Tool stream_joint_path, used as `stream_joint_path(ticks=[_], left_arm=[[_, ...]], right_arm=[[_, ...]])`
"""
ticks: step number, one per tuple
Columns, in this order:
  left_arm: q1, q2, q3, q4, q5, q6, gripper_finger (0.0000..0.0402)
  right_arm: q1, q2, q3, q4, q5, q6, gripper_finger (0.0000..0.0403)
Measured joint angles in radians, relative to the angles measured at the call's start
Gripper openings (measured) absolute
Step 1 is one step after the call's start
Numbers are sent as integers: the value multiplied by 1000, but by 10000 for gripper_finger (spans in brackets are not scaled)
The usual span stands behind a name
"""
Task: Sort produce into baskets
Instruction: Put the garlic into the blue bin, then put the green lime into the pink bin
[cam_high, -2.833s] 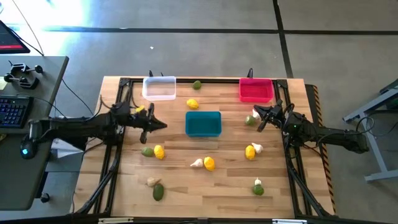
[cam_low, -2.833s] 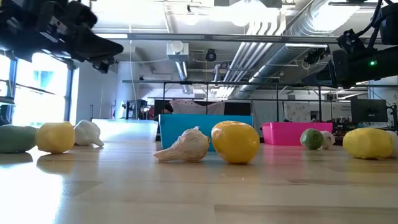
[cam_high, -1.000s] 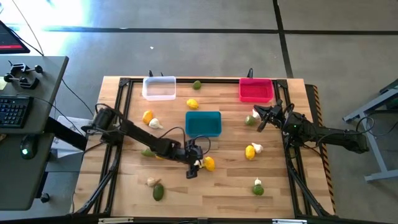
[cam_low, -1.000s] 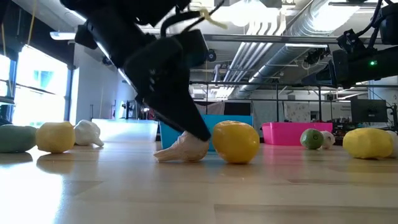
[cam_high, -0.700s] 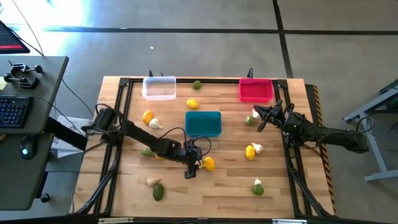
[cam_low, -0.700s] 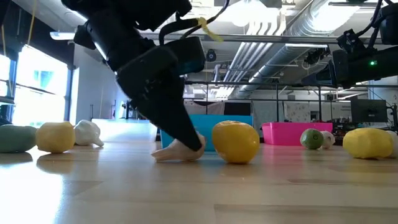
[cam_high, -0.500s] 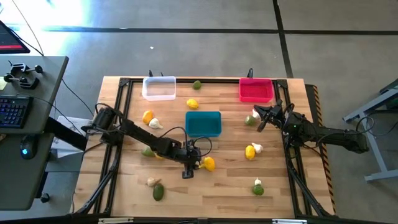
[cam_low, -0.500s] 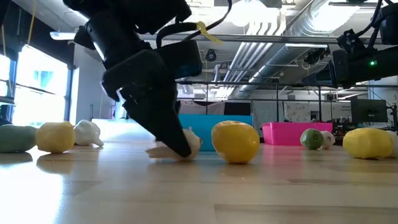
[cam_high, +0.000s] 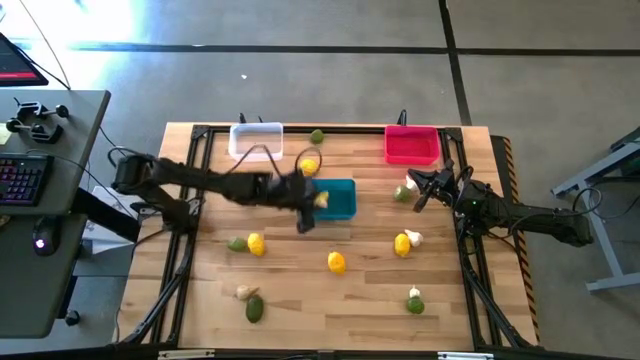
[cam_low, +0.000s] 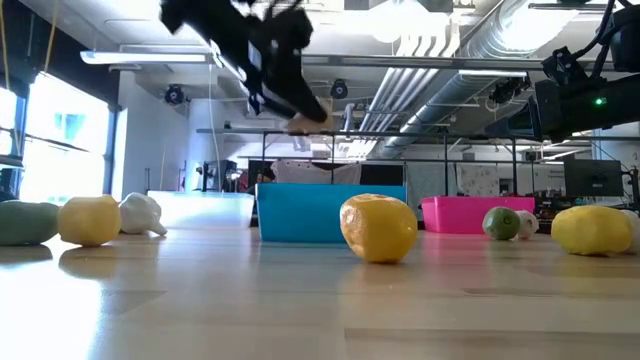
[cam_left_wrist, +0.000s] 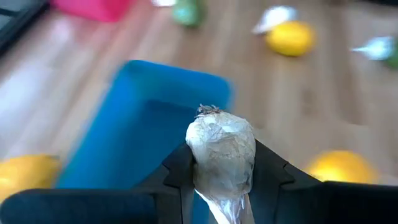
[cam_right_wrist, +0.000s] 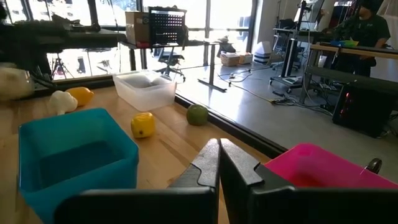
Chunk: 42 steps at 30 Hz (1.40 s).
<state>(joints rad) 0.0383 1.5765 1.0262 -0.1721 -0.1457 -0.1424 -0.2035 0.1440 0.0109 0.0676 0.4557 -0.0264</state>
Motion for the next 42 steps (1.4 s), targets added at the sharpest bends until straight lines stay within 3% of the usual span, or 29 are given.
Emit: stream_joint_path(ticks=[6,12,17,26,31,35,42], left_arm=[[175,98,-1,25,186,148,87],[240,178,-1,69,314,205,88],[228,220,-1,70,317,208,103],[170,227,-1,61,273,199,191],[154,210,-2,68,264,200,210],[144,165,-13,104,239,207,183],[116,40,-214,536,222,243,76]], right_arm=[[0,0,0,0,0,0,0],[0,0,0,0,0,0,0],[0,0,0,0,0,0,0],[0,0,0,0,1,0,0],[0,0,0,0,1,0,0],[0,0,0,18,1,3,0],[0,0,0,88,-57,1,0]])
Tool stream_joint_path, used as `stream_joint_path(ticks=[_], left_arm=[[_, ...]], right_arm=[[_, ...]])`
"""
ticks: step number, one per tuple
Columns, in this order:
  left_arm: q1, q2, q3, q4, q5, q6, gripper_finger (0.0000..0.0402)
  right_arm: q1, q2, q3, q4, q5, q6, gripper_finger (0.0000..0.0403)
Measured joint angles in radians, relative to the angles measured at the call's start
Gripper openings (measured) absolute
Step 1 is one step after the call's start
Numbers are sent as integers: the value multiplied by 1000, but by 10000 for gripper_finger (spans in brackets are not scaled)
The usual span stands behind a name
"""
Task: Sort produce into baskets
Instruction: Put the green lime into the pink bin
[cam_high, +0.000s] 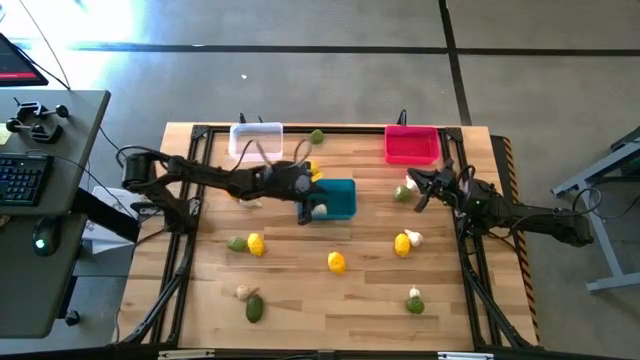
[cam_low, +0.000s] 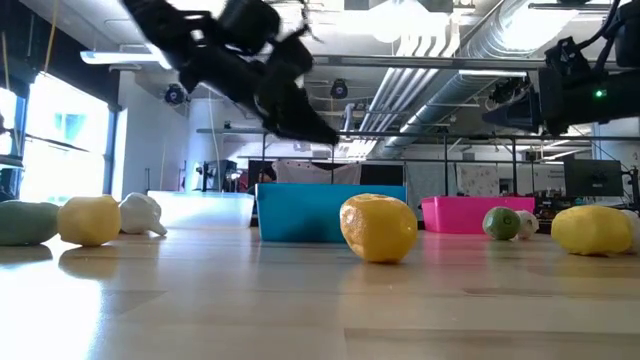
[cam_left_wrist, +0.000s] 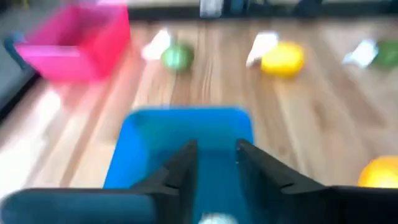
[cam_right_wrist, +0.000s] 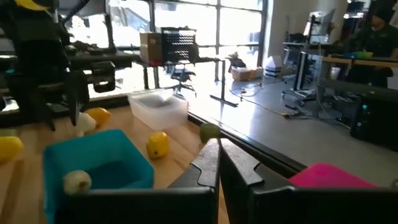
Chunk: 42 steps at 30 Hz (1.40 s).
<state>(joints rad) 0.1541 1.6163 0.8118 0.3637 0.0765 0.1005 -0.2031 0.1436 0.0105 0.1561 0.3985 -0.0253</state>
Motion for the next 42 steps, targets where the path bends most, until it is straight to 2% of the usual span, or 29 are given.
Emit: stream_joint_path(ticks=[6,10,13,16,22,27,32,42], left_arm=[[-4,-89,-171,245,0,-48,17],[-4,-123,-262,381,13,-77,1],[-4,-131,-308,458,32,-108,2],[-4,-131,-342,504,43,-116,3],[5,-131,-347,508,40,-113,3],[17,-131,-348,509,37,-107,3],[18,-131,-348,507,16,-81,3],[18,-131,-348,503,0,-88,3]], right_arm=[[5,1,0,13,-33,72,0],[42,28,0,-36,34,108,6],[83,65,0,-80,71,189,32],[130,126,6,-108,86,295,75],[225,274,59,-208,187,440,171],[302,395,120,-336,225,598,221],[333,528,189,-417,369,632,231],[335,833,265,-420,383,649,232]])
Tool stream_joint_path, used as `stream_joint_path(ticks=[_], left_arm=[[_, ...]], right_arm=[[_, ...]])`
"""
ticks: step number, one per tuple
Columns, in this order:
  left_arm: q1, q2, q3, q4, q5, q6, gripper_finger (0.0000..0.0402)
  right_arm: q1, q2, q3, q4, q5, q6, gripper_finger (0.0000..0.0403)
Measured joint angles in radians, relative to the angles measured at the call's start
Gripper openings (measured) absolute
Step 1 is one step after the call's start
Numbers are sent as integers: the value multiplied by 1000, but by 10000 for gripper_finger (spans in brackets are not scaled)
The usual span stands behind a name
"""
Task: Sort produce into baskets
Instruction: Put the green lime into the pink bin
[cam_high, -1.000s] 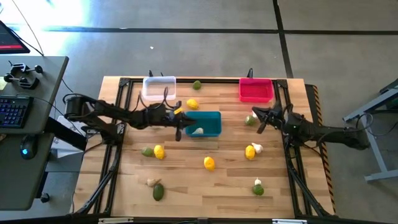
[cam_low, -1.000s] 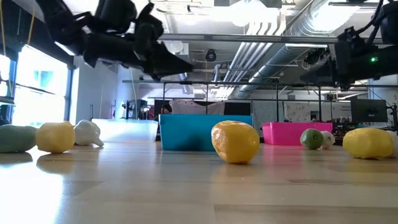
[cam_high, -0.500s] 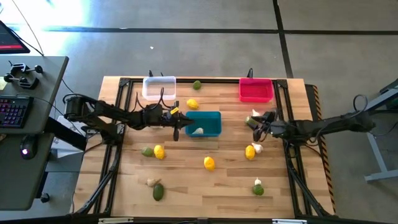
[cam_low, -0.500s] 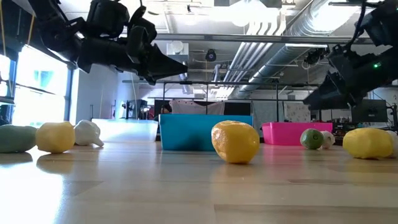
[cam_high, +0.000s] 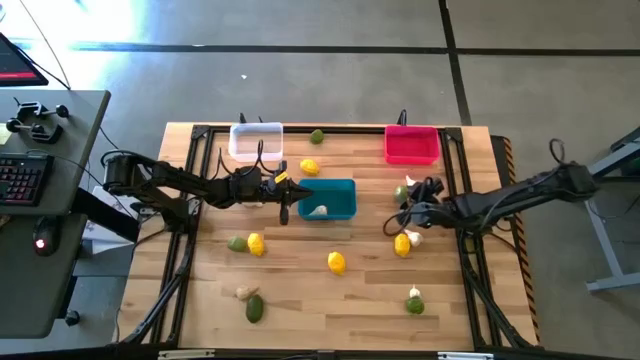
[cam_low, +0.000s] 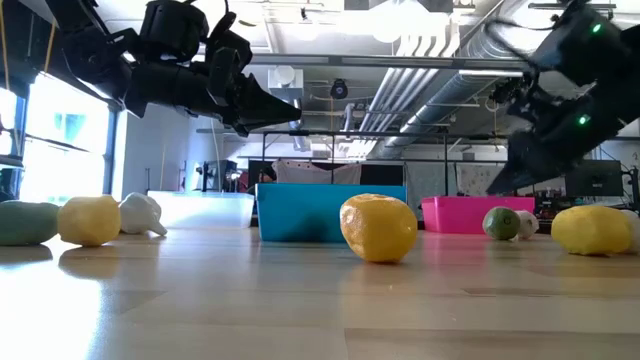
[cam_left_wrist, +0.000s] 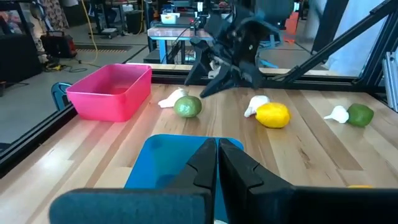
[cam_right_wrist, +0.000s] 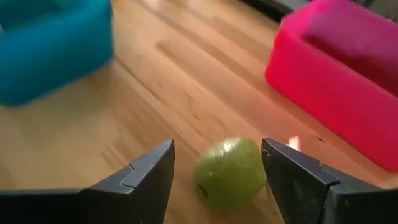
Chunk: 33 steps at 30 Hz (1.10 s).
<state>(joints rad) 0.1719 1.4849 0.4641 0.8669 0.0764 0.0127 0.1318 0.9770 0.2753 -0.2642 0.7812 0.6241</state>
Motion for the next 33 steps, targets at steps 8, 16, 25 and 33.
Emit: stream_joint_path(ticks=[8,16,25,33], left_arm=[[-5,0,0,0,0,-10,3],[-5,0,0,-1,0,-19,3],[-5,0,0,-1,0,-21,3],[-9,0,0,-4,-1,-30,3]], right_arm=[[-1,195,34,16,8,53,232],[-2,292,38,88,17,50,228],[-36,302,38,90,-4,56,165],[-43,289,133,-5,-114,33,94]])
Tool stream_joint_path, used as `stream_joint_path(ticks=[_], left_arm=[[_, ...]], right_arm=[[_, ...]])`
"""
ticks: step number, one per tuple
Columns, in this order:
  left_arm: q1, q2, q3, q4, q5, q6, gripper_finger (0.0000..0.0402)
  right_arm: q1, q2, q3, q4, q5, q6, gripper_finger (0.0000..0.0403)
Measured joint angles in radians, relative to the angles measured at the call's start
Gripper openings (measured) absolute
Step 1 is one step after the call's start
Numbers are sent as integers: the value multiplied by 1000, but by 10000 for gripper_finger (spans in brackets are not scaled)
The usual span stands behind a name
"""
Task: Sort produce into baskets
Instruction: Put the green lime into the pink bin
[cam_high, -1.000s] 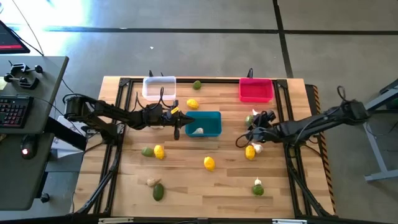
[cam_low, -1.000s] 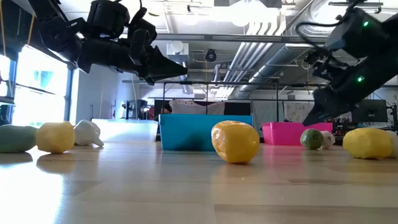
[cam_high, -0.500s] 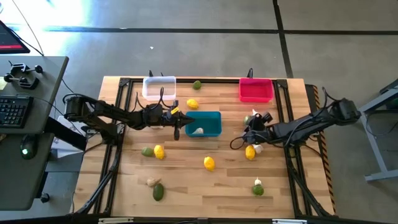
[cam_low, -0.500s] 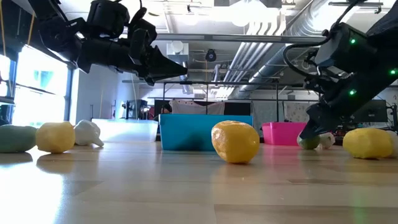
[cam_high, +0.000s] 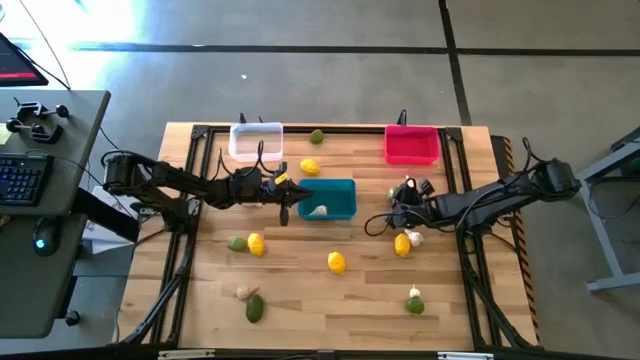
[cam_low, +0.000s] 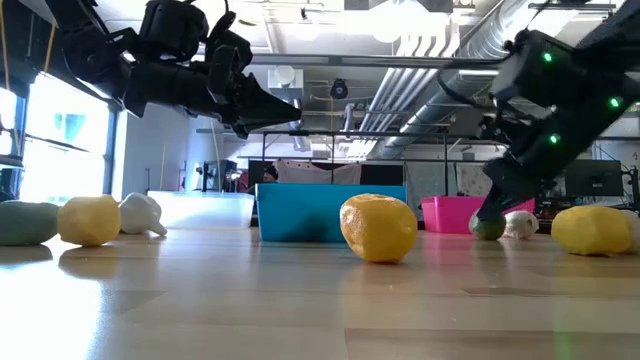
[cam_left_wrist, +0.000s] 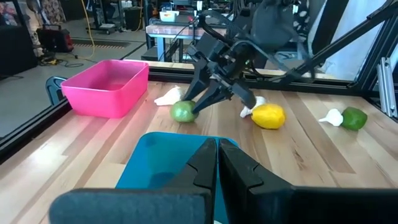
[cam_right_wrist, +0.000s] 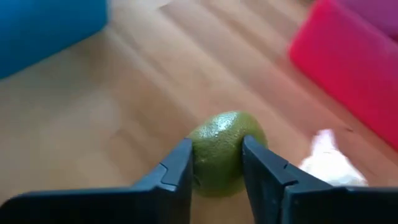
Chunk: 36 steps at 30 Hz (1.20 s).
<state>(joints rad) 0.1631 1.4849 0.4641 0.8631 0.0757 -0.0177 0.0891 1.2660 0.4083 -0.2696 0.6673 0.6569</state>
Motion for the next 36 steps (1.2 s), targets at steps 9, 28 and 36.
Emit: stream_joint_path(ticks=[9,28,36], left_arm=[[0,0,0,-2,0,-1,3],[0,0,-1,-51,2,-16,3],[0,0,-1,-53,4,-16,3]], right_arm=[[-74,-86,178,-229,-37,-50,70],[-227,-73,205,-299,-330,66,245],[-250,61,205,-275,-360,50,261]])
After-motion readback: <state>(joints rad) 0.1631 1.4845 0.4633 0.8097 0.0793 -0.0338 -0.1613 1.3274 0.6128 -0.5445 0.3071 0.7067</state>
